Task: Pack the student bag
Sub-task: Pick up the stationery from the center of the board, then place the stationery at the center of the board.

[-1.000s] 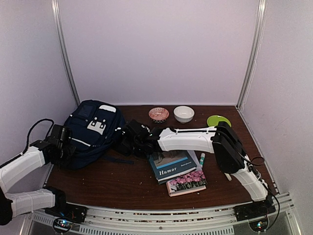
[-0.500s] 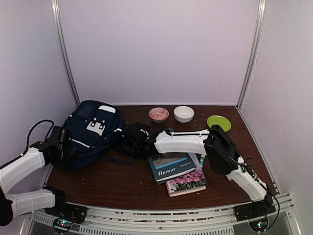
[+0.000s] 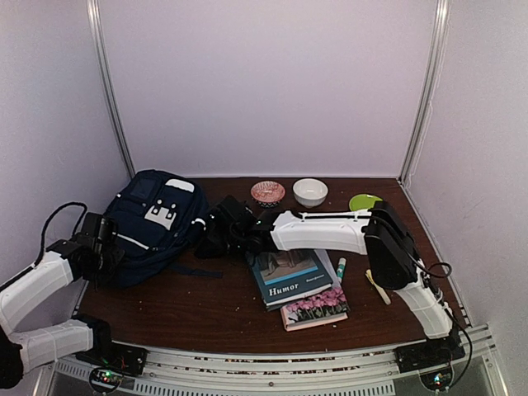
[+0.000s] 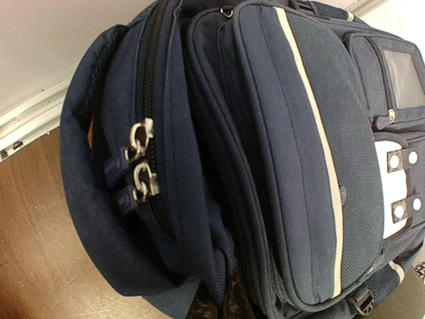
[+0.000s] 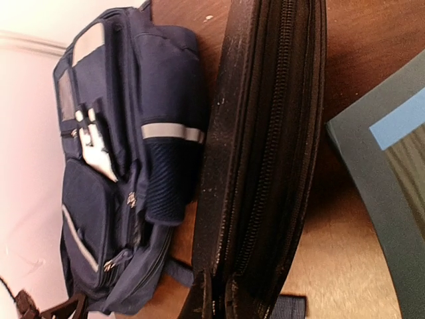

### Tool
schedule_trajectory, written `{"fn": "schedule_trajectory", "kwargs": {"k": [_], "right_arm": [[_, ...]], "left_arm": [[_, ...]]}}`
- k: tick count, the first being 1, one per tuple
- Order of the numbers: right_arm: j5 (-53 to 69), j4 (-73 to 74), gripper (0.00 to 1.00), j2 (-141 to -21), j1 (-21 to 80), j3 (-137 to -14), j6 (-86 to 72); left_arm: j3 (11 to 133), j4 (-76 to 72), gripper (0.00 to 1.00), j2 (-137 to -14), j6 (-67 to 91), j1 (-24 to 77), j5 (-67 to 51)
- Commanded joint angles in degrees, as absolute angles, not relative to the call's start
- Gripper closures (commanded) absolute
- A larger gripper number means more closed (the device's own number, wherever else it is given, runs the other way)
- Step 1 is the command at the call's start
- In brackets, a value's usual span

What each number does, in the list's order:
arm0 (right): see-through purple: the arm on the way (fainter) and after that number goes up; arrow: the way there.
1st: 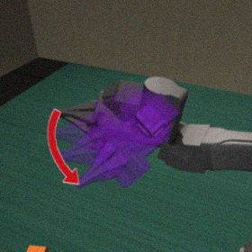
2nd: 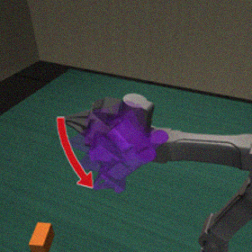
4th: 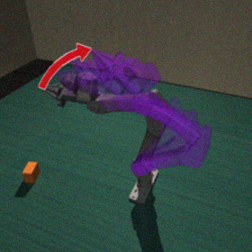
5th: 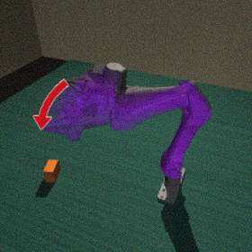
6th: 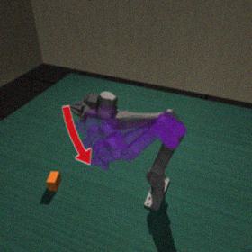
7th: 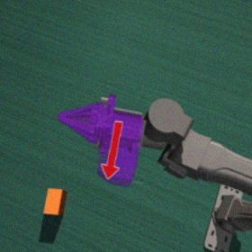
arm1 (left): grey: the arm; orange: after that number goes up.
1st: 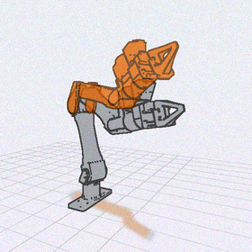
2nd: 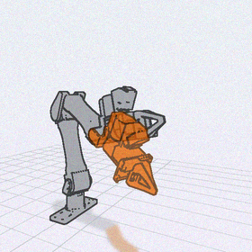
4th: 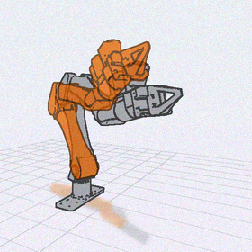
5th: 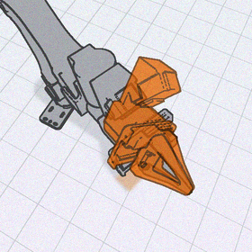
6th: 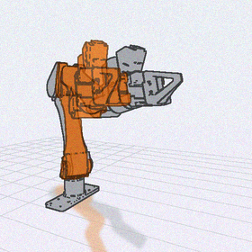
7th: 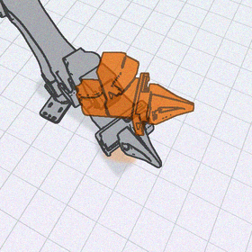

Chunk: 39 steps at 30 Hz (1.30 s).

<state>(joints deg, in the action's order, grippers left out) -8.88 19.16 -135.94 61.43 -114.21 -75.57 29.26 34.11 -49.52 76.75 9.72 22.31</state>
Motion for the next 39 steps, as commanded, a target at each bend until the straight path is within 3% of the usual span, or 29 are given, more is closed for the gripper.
{"fn": "schedule_trajectory", "kwargs": {"k": [1, 9, 17, 26, 32, 35, 39], "right_arm": [[-8.15, 15.61, 1.00, -125.46, 61.79, -112.06, -68.93], [-8.60, 13.01, 1.00, -107.04, 59.27, -98.80, -61.87], [-12.89, 13.82, 1.00, -73.47, 45.62, -58.62, -58.33], [-18.89, 18.11, 1.00, -47.47, 37.61, -31.71, -68.46], [-19.54, 13.24, 1.00, -43.92, 30.06, -20.54, -80.99], [-20.67, 2.22, 1.00, -44.41, 27.59, -14.74, -85.15], [-22.80, -2.93, 1.00, -48.35, 26.07, -15.05, -86.68]], "left_arm": [[30.83, 34.44, 1.00, -47.72, 76.20, 9.13, 24.93], [32.28, 34.39, 1.00, -47.46, 76.64, 9.14, 24.42], [29.95, 26.41, 1.00, -49.53, 75.95, 11.80, 16.18], [29.23, 19.57, 1.00, -56.88, 87.16, 21.00, 18.14], [31.05, 17.85, 1.00, -61.91, 88.41, 22.25, 17.21], [30.64, 16.08, 1.00, -62.51, 89.27, 23.13, 17.49], [30.62, 14.46, 1.00, -63.14, 89.02, 24.01, 16.78]]}}
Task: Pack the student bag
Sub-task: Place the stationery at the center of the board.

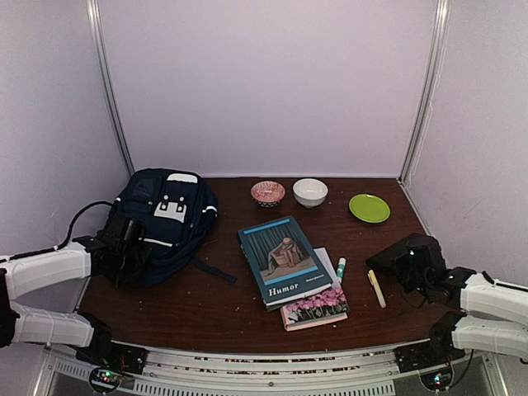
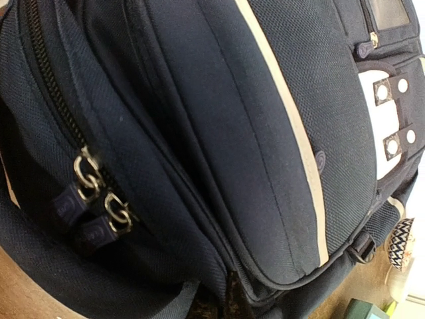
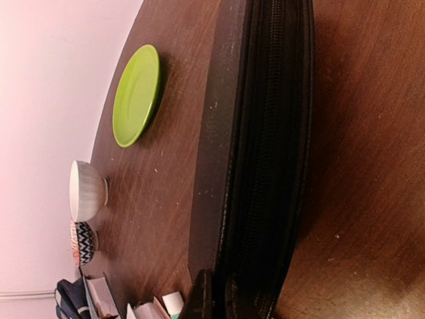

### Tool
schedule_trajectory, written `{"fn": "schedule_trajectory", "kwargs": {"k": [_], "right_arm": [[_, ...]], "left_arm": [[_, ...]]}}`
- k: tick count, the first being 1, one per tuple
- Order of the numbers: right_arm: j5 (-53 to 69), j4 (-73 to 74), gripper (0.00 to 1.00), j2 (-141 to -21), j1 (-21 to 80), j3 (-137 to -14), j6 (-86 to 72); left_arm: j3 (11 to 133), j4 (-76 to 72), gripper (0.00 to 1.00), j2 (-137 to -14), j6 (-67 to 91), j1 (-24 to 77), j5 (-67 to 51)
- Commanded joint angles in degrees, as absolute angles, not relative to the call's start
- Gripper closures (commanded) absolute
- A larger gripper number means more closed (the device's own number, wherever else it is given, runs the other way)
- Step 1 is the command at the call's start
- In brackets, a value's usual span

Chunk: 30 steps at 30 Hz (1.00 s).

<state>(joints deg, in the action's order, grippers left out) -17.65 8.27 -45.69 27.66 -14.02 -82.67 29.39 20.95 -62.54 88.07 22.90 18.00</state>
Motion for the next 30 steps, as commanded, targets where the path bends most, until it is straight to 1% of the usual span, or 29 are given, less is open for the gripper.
{"fn": "schedule_trajectory", "kwargs": {"k": [1, 5, 6, 7, 8, 10, 12, 15, 18, 20, 23, 27, 30], "right_arm": [[-22.89, -3.33, 1.00, -49.74, 25.69, -15.81, -86.71], [-21.94, -3.82, 1.00, -56.25, 25.30, -18.85, -86.73], [-20.96, -3.67, 0.96, -57.64, 25.31, -19.68, -86.48], [-19.96, -3.23, 0.81, -58.63, 25.31, -20.40, -86.03], [-18.85, -2.68, 0.69, -59.20, 25.39, -21.08, -85.52], [-17.32, -1.34, 0.51, -59.13, 25.54, -21.91, -84.61], [-16.75, 0.75, 0.37, -57.22, 25.93, -22.58, -83.60], [-16.01, 5.20, 0.22, -53.97, 26.58, -24.21, -80.26], [-12.48, 10.14, 0.18, -52.41, 28.11, -28.27, -74.47], [-10.30, 11.62, 0.18, -52.53, 31.45, -31.48, -69.83], [-4.75, 9.78, 0.19, -55.03, 38.16, -36.26, -64.16], [-0.39, 1.59, 0.20, -62.62, 47.79, -42.78, -63.35], [2.83, -0.77, 0.21, -71.89, 53.46, -51.54, -64.02]], "left_arm": [[30.48, 14.42, 1.00, -63.23, 89.33, 24.30, 16.81], [29.14, 13.45, 1.00, -63.12, 92.28, 25.91, 17.39], [28.83, 13.25, 1.00, -63.13, 93.15, 26.34, 17.42], [28.57, 13.07, 1.00, -63.13, 94.07, 26.94, 17.45], [28.34, 12.97, 1.00, -63.16, 95.10, 27.49, 17.50], [27.84, 12.37, 1.00, -63.24, 97.95, 29.15, 17.60], [28.20, 12.22, 1.00, -63.70, 99.69, 31.04, 18.11], [31.36, 15.95, 1.00, -64.69, 100.69, 33.88, 19.61], [33.01, 18.86, 1.00, -63.57, 102.93, 36.77, 21.79], [33.75, 20.04, 1.00, -61.37, 103.85, 38.73, 24.31], [37.05, 23.04, 1.00, -57.92, 103.09, 40.07, 26.73], [41.19, 23.59, 1.00, -54.74, 99.77, 41.79, 28.93], [43.91, 24.17, 1.00, -53.88, 97.77, 42.70, 28.78]]}}
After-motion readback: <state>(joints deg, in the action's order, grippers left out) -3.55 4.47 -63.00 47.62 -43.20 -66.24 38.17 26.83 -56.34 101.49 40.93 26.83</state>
